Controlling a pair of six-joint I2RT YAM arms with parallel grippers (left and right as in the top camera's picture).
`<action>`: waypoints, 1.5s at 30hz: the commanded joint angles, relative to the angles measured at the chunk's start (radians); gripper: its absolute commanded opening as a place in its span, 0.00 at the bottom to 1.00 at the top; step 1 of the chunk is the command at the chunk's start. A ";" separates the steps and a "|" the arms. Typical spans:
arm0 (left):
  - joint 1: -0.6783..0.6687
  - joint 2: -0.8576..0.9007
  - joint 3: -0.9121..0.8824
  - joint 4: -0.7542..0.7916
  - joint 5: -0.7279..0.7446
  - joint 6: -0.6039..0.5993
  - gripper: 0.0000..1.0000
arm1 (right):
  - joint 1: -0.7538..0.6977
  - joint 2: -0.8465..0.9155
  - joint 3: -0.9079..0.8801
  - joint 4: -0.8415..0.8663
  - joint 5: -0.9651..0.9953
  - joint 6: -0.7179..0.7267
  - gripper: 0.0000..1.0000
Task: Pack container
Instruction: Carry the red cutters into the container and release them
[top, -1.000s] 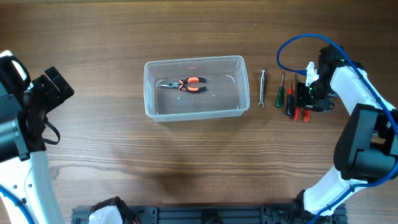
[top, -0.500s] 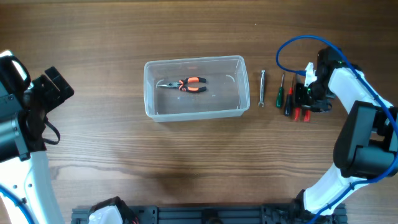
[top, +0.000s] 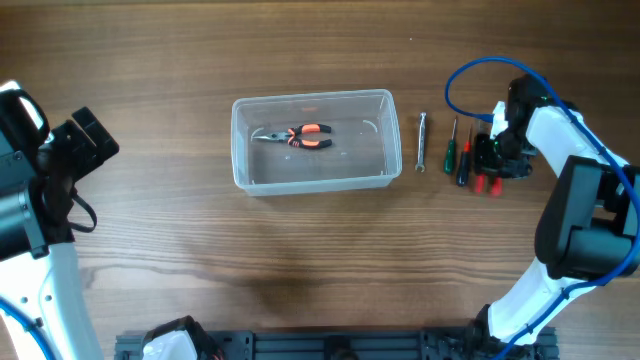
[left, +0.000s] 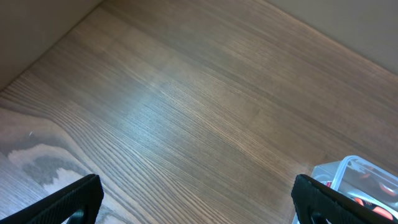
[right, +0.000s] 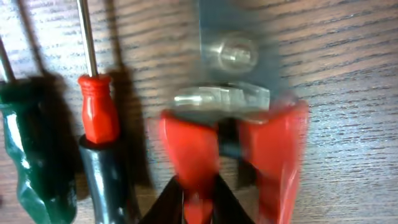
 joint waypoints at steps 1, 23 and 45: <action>0.005 -0.006 0.002 0.003 -0.005 -0.012 1.00 | 0.010 0.069 -0.008 -0.018 -0.027 0.042 0.04; 0.005 -0.006 0.002 0.003 -0.005 -0.012 1.00 | 0.835 -0.592 0.415 -0.175 -0.315 -0.529 0.04; 0.005 -0.006 0.002 0.003 -0.005 -0.012 1.00 | 0.632 0.125 0.348 0.112 -0.054 -1.088 0.04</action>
